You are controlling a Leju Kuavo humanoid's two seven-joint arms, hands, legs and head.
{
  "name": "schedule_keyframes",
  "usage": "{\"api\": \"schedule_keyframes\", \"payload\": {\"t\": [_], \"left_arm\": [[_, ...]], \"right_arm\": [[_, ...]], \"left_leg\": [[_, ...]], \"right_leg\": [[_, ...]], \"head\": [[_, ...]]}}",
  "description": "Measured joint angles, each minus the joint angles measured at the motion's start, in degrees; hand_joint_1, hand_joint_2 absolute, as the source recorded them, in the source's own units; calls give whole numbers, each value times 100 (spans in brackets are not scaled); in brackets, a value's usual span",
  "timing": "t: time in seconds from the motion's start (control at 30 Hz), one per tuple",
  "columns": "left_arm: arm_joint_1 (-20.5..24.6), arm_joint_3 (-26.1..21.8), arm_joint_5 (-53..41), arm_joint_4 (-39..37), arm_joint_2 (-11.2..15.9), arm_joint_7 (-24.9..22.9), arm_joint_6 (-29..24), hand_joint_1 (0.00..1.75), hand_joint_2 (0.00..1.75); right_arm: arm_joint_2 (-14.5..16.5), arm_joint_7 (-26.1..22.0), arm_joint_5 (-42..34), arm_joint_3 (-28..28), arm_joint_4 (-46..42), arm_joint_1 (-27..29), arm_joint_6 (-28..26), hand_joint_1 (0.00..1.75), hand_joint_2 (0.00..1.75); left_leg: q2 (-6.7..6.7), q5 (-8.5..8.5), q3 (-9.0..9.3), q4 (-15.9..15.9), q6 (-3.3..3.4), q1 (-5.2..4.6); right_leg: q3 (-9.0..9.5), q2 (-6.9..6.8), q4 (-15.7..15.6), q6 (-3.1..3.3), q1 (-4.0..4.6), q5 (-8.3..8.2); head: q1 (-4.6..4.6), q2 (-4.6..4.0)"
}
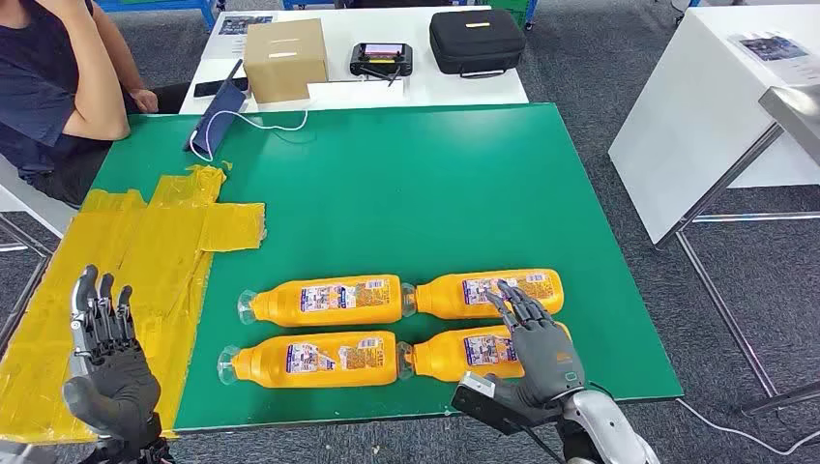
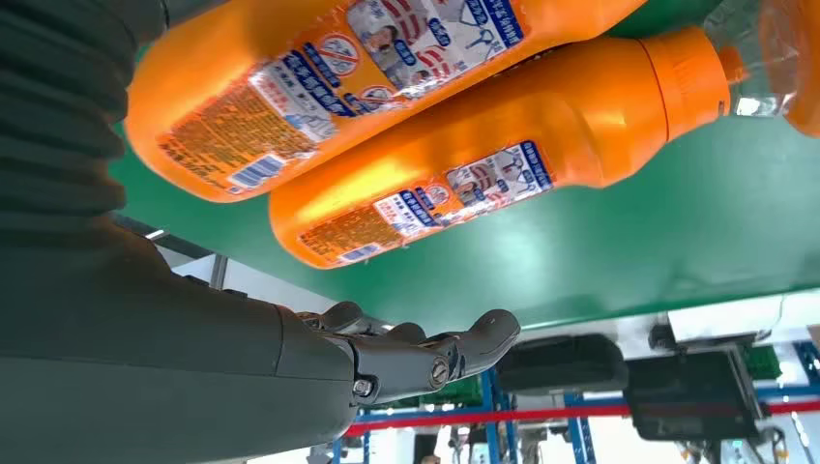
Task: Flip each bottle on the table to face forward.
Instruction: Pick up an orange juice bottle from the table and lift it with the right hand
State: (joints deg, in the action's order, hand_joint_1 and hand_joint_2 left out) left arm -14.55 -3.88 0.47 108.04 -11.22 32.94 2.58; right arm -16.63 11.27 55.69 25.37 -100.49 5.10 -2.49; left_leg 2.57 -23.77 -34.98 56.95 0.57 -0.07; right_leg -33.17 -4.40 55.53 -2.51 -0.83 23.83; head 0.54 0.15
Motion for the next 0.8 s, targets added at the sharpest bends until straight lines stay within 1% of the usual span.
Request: {"api": "schedule_keyframes", "payload": {"t": [0.4,0.63,0.8], "left_arm": [[155,63,136,-123,82,-69,-19,0,0],[210,96,166,-185,131,-84,-38,0,0],[257,111,191,-186,158,-135,-128,0,0]], "right_arm": [[16,-6,-351,130,713,-481,363,0,175],[-109,1,-484,261,986,-621,556,0,175],[-225,103,-557,354,1035,-670,721,0,175]], "left_leg": [[-1,2,-1,1,2,0],[-1,2,0,1,2,0],[-2,2,0,1,2,0]], "right_leg": [[1,-1,0,-1,0,0],[2,-1,0,-1,0,0],[2,-1,0,-1,-1,-1]], "head": [[-2,0],[-1,0],[-1,0]]}}
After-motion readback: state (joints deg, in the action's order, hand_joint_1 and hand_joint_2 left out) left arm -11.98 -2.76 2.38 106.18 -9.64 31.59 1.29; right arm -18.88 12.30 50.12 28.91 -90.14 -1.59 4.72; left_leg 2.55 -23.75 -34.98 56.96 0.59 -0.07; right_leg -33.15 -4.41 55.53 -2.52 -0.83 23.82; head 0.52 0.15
